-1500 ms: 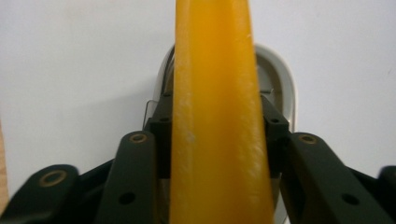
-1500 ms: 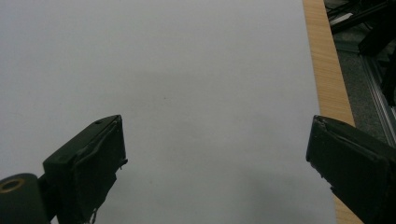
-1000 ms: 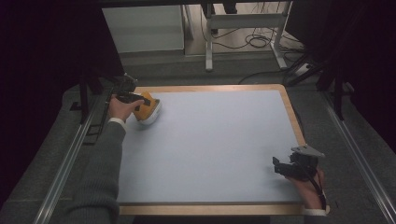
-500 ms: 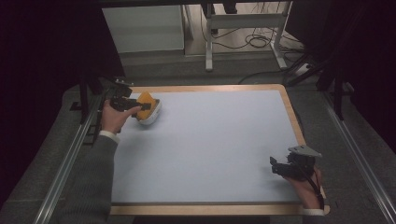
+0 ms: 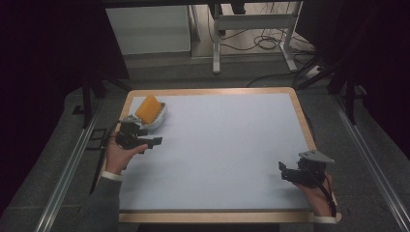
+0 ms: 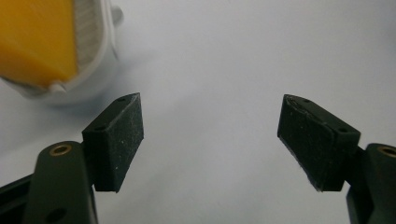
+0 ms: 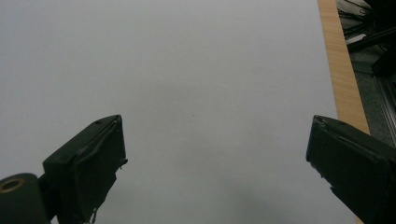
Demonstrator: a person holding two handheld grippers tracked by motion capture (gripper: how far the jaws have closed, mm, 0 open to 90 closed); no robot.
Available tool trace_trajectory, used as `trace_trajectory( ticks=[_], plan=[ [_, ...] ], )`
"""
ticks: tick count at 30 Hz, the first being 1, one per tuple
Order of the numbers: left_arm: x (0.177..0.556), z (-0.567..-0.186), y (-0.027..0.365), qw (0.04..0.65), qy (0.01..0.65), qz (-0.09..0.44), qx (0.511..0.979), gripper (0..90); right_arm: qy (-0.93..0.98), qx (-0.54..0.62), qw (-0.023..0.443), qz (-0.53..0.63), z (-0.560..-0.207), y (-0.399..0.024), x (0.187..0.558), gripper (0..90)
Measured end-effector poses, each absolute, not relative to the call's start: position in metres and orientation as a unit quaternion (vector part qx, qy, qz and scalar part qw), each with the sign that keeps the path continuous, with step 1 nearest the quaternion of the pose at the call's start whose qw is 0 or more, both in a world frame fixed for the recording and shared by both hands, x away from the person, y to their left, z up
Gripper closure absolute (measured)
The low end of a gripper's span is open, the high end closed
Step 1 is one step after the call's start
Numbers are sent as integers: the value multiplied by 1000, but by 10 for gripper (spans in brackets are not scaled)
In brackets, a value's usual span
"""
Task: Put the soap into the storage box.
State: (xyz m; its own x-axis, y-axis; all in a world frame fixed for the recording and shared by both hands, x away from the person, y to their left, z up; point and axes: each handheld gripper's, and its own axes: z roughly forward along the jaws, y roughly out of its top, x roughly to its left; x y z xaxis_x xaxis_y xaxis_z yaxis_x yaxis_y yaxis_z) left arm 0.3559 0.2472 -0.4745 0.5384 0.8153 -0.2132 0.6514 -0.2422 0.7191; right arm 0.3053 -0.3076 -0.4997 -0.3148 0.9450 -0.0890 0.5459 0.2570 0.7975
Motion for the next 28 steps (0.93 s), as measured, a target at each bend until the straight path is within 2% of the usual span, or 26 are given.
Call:
trace_trajectory(
  ticks=[14,28],
  plan=[
    [323,-517,234,379,450,90,803,227,742,497,294,340,-501,-302,305,48],
    [319,-524,238,381,457,92,798,221,746,483,295,349,-499,-295,305,48]
  ],
)
